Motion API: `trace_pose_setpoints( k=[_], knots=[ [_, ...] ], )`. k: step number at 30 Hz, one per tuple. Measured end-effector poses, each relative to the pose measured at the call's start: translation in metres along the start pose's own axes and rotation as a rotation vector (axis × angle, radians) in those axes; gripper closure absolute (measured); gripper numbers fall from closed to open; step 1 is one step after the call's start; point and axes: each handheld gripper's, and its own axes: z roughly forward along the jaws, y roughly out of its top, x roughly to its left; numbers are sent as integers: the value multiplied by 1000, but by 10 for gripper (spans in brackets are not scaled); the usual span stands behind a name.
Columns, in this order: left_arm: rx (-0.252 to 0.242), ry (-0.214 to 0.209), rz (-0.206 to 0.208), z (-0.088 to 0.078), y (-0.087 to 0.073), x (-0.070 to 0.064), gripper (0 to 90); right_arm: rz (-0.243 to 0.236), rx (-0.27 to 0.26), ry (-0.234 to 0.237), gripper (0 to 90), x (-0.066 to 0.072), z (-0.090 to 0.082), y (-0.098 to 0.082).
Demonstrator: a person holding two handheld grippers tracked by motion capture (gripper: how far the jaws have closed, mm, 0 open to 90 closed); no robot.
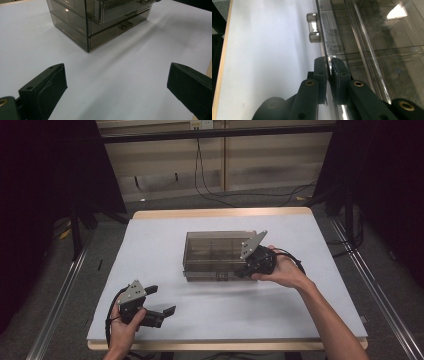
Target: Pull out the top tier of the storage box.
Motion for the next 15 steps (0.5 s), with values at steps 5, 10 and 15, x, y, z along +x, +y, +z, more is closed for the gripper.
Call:
trace_pose_setpoints(
  k=[5,10,15],
  knots=[
    [1,0,1,0,0,0,24,-14,6,15,848,2,-1,0],
    [-1,2,3,0,0,1,24,-32,17,19,855,3,-1,1],
    [-3,0,3,0,0,1,24,-41,29,26,861,6,-1,1]
  ],
)
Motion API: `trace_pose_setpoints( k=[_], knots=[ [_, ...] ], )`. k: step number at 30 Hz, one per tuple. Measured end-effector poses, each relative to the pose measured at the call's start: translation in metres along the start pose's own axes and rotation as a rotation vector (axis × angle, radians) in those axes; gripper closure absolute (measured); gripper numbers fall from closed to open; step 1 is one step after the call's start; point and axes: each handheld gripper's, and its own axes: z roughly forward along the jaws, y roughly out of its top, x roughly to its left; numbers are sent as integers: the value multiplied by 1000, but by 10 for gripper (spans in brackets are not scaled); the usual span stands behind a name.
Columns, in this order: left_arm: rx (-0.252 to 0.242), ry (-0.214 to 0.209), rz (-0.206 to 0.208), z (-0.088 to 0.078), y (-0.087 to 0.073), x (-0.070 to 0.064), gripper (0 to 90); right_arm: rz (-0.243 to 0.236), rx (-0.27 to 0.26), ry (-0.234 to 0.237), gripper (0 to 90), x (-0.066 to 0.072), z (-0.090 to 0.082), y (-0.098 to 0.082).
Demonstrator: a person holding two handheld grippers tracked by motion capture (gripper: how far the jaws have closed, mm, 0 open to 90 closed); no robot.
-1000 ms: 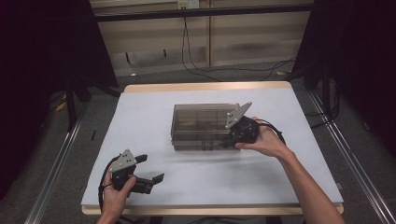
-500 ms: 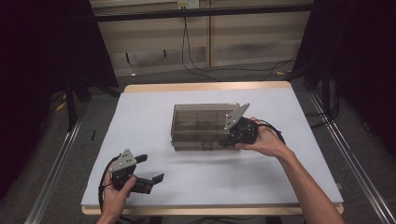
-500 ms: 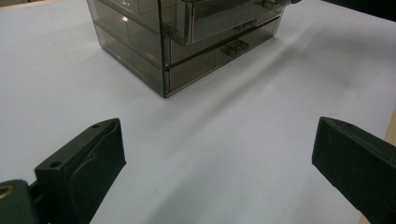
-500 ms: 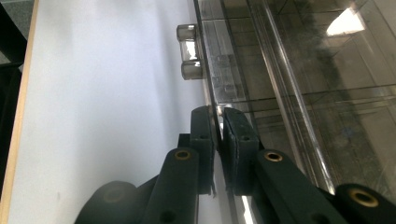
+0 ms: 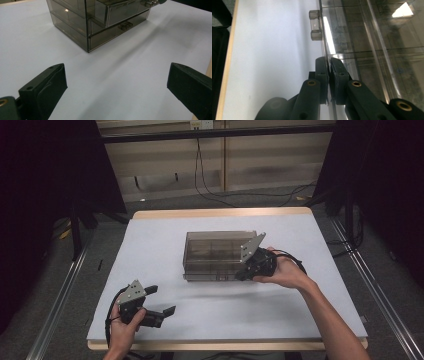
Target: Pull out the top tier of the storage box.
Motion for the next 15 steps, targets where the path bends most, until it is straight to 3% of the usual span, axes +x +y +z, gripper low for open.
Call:
trace_pose_setpoints(
  k=[15],
  knots=[
    [1,1,1,0,0,0,24,-26,30,21,875,6,-1,2]
  ],
)
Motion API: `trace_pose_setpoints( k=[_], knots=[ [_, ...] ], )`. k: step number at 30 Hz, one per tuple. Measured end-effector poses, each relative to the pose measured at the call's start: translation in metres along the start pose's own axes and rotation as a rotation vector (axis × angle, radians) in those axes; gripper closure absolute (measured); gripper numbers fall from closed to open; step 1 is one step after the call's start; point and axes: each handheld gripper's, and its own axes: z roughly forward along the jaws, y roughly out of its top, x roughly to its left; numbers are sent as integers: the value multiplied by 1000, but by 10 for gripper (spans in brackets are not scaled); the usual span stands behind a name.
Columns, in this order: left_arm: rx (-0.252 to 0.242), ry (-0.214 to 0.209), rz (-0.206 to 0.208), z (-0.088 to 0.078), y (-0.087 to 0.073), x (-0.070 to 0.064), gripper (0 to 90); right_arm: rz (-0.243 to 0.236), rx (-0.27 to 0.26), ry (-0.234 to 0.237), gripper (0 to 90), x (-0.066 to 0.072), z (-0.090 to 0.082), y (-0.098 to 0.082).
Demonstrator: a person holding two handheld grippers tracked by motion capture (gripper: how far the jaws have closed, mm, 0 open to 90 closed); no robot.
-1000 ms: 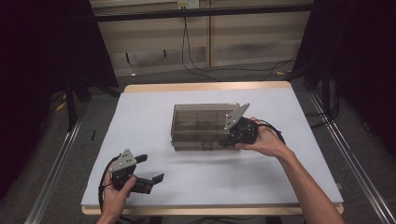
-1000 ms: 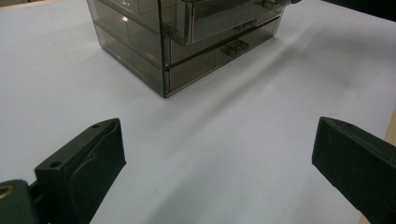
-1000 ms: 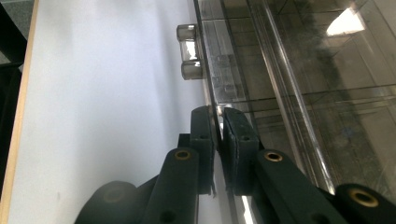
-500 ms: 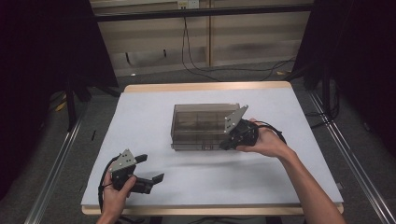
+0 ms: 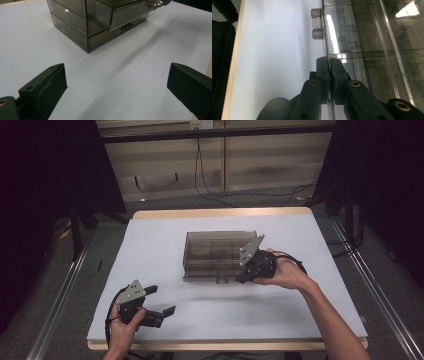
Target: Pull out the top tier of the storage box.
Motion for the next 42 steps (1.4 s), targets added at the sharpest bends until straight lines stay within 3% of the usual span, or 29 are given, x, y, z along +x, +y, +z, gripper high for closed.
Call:
trace_pose_setpoints(
  k=[42],
  knots=[
    [0,1,-5,-1,0,0,24,-28,42,50,893,14,0,3]
  ],
)
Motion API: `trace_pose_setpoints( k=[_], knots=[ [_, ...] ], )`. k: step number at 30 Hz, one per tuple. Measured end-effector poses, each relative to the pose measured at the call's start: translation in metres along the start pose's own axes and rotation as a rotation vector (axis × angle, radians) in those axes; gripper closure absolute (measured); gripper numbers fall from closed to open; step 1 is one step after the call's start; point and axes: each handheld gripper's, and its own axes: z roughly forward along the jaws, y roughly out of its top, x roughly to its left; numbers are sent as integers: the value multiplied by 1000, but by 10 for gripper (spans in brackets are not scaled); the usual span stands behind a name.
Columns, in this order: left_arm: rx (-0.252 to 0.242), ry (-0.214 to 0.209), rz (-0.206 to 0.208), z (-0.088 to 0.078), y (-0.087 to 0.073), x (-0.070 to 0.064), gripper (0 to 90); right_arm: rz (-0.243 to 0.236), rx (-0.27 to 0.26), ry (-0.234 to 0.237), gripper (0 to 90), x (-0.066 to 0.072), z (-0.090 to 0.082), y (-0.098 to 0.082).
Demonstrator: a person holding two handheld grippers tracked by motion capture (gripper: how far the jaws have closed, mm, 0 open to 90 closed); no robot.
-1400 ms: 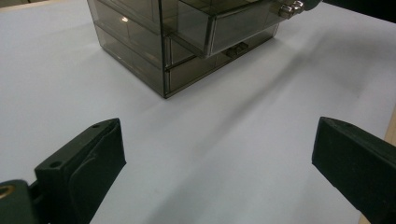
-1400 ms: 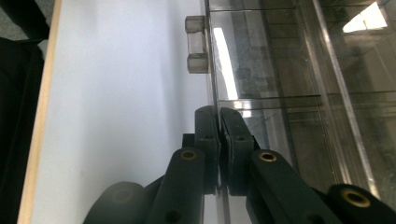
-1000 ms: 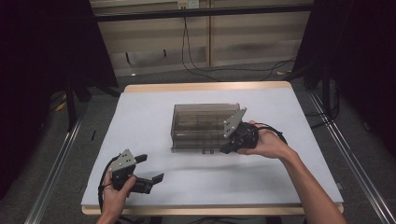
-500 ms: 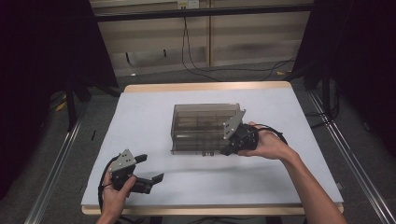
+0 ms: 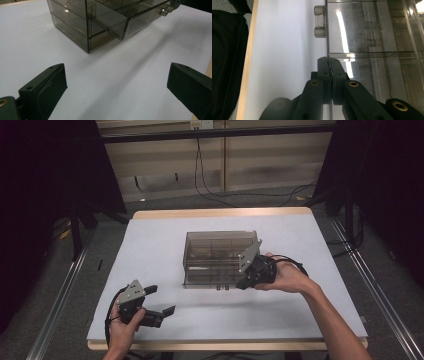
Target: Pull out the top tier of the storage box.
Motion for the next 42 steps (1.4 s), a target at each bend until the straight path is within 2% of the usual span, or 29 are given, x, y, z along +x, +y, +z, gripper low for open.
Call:
trace_pose_setpoints(
  k=[19,40,42],
  knots=[
    [-5,-3,-3,0,0,0,24,-12,18,7,893,6,0,1],
    [-5,-5,-1,0,0,0,24,-5,24,15,889,11,1,2],
    [-2,-5,2,0,0,0,24,0,23,13,865,11,1,1]
  ],
)
